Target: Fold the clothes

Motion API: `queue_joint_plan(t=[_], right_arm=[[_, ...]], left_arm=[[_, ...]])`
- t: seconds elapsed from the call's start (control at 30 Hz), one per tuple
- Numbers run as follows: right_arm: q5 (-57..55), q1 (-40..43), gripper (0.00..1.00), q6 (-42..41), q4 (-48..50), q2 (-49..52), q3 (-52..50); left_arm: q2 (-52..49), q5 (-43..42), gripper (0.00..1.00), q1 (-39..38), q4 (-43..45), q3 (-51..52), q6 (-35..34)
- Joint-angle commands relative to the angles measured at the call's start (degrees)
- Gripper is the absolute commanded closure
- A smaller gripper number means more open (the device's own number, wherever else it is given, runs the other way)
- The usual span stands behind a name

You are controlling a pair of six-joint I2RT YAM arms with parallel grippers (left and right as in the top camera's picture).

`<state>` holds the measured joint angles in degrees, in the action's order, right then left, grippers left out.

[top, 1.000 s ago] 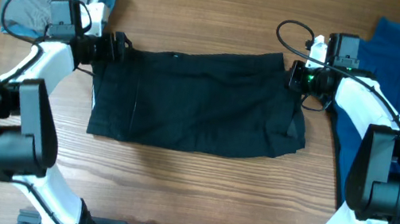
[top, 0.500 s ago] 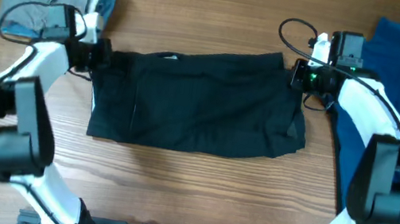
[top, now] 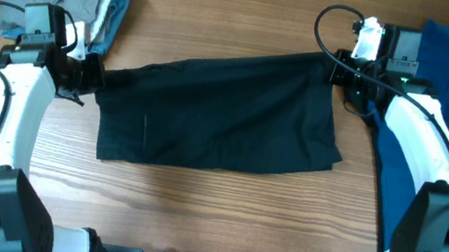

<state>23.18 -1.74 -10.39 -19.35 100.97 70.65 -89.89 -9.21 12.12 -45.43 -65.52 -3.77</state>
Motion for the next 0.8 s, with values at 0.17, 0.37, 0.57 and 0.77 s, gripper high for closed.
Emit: queue_joint_plan(t=[0.17, 0.37, 0.57, 0.77], right_arm=[[-4.11, -0.31, 0.43, -0.02, 7.48, 3.28, 0.17], [-0.59, 0.7, 0.39, 4.48, -6.67, 3.06, 0.17], [-0.85, 0.74, 0.46, 4.24, -12.68, 2.38, 0.17], [-0.87, 0.74, 0.46, 4.42, -14.47, 2.21, 0.17]], left_arm=[[-3.54, 5.42, 0.48, 0.81, 10.34, 7.72, -0.11], [-4.28, -1.92, 0.21, 0.81, 14.78, 8.94, 0.52], [-15.19, -13.77, 0.43, 0.83, 23.89, 9.97, 3.54], [-16.04, -16.72, 0.43, 0.81, 24.72, 9.97, 5.09]])
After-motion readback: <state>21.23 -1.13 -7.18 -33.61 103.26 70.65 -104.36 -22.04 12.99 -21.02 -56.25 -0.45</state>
